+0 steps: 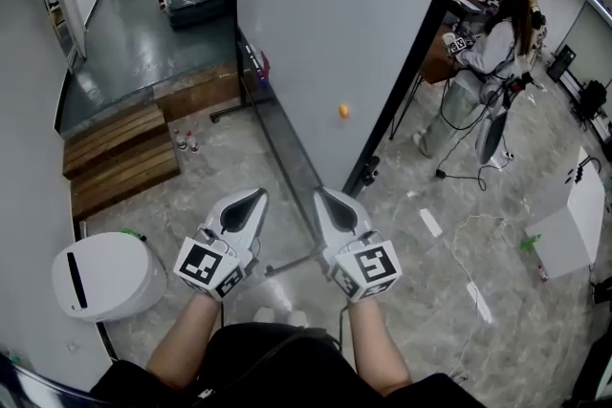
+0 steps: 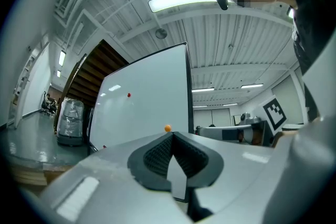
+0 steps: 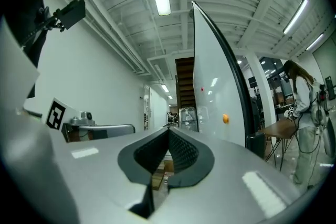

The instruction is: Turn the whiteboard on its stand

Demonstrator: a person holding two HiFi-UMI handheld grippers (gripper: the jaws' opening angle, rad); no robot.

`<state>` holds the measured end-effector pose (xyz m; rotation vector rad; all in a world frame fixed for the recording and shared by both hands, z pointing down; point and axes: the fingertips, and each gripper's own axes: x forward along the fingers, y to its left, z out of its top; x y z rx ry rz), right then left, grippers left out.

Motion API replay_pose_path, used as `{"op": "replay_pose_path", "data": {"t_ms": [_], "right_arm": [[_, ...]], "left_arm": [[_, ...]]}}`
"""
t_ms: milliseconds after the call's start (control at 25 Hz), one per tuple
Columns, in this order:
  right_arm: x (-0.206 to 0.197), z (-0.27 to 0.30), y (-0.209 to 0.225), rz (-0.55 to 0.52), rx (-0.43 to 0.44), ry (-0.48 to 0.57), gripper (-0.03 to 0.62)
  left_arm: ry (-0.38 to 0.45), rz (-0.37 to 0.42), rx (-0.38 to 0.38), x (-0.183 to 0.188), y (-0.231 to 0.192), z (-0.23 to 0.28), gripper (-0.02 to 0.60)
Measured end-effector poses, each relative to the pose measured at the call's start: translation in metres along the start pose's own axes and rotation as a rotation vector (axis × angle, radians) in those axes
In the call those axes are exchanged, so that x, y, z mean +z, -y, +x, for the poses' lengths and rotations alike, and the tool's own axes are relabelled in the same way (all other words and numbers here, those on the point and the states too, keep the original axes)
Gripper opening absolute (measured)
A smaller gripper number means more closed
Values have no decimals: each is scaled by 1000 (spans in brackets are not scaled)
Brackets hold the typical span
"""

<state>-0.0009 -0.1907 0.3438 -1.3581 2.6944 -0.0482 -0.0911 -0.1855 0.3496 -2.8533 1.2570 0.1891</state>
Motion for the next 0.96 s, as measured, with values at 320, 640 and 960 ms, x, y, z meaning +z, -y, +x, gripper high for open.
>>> {"op": "replay_pose_path", "data": {"t_ms": [320, 640, 960], "right_arm": [[-7, -3, 2, 15, -13, -15, 8], [-7, -13, 14, 18, -42, -17, 8], [-8, -17, 24, 24, -54, -16, 8]], "left_arm": [[-14, -3, -2, -5, 1, -2, 3], [-19, -4, -38, -9, 10, 8, 3], [-22, -39, -34, -12, 14, 17, 3]]}}
